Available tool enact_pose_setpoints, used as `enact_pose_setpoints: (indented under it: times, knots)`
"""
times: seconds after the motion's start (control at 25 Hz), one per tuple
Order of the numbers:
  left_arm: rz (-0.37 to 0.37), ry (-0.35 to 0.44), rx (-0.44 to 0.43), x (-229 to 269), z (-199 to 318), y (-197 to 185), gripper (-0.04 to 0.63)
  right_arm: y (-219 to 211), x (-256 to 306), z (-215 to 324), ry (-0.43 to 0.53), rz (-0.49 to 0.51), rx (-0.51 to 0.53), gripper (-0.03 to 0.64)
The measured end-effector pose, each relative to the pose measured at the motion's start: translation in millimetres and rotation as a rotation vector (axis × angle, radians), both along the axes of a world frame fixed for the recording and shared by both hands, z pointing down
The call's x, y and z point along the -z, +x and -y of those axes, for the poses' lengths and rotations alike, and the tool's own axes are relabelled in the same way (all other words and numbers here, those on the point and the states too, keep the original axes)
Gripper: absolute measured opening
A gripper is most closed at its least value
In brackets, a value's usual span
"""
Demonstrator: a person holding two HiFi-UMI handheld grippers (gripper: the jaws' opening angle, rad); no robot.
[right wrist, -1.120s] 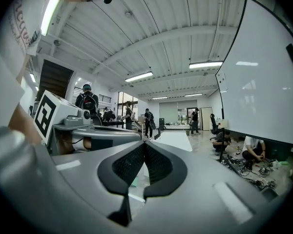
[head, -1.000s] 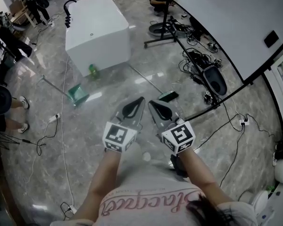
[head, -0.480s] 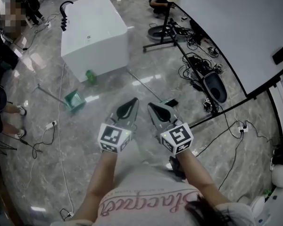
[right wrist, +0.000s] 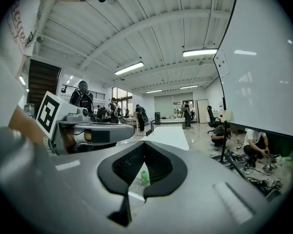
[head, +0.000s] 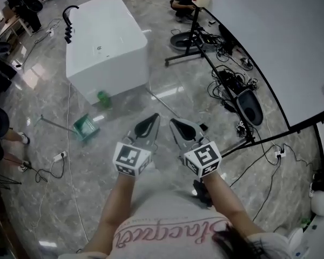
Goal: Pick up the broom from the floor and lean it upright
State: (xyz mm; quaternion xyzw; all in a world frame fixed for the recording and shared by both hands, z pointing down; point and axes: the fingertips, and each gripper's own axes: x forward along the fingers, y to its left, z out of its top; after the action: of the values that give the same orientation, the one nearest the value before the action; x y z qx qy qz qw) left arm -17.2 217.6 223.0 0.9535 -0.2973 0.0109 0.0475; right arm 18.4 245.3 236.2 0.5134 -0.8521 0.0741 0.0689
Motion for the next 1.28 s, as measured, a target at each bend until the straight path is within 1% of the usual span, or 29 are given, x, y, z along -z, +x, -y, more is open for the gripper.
enact_pose_setpoints:
  times: [0.2,0.44,0.68,0.88,1.08,1.28]
  knots:
    - [0.003,-0.026,-0.038,-10,42,0,-0.002,-5,-9,48,-0.022,-0.013,-0.009,0.002]
    - [0.017,-0.072,-0.079,-26,78,0,-0.002,-9,-23,89,-0.068,-0.02,-0.015,0.002]
    - [0.014,-0.102,-0.09,-35,105,3,-0.001,-4,-36,116,-0.131,-0.033,0.027,0.002]
    - [0.033,-0.153,-0.078,-52,130,-1,-0.001,3,-48,149,-0.158,-0.058,0.04,0.002]
    - [0.044,-0.193,-0.066,-68,169,13,-0.002,15,-57,188,-0.166,-0.074,0.053,0.002]
    - [0.079,-0.223,-0.074,-88,204,35,-0.001,39,-82,222,-0.205,-0.041,0.062,0.002]
